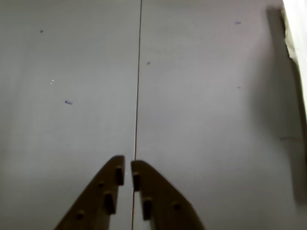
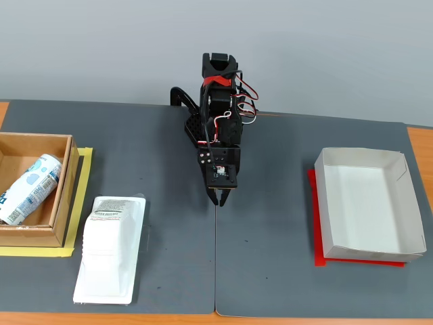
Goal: Pick the sandwich and put it in the gray box
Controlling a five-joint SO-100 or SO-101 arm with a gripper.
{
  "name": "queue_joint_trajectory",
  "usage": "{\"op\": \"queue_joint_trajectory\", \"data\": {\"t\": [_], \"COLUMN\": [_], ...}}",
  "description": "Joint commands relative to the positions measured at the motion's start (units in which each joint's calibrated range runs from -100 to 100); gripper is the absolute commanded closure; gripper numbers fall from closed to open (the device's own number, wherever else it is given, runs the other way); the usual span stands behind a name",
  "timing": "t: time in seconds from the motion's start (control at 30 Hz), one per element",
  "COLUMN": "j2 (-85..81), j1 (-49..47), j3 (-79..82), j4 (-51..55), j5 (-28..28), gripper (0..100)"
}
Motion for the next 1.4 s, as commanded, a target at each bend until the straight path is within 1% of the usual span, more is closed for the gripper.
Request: {"op": "queue_joint_trajectory", "data": {"t": [0.0,0.13,0.43,0.83,0.93,1.13,1.27,1.37], "j2": [-0.1,3.3,21.7,35.4,39.0,45.7,48.9,51.2], "j1": [-0.1,-0.2,-0.7,0.0,2.9,12.0,14.8,16.6], "j3": [-0.1,-4.1,-21.5,-40.7,-46.7,-60.1,-67.0,-70.2], "j4": [0.0,0.8,0.8,1.4,6.9,21.1,24.0,24.1], "j5": [0.3,-0.1,-0.1,0.3,0.3,0.5,3.5,4.2], "gripper": [98,98,98,98,98,98,98,98]}}
